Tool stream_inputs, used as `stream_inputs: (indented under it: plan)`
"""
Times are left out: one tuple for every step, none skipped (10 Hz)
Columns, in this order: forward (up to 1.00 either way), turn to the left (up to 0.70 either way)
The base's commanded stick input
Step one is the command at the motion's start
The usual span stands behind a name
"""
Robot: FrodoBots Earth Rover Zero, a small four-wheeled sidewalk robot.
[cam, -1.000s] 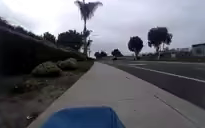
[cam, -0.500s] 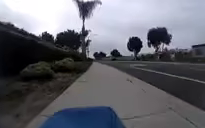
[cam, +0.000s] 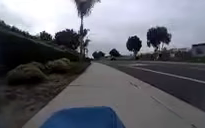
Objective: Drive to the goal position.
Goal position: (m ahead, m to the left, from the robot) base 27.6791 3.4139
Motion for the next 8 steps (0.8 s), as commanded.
stream_inputs:
  plan:
    - [1.0, 0.27]
    - [1.0, 0.0]
    - [1.0, 0.0]
    - [1.0, 0.0]
    - [1.0, 0.0]
    - [1.0, 0.0]
    - [1.0, 0.0]
    - [1.0, 0.0]
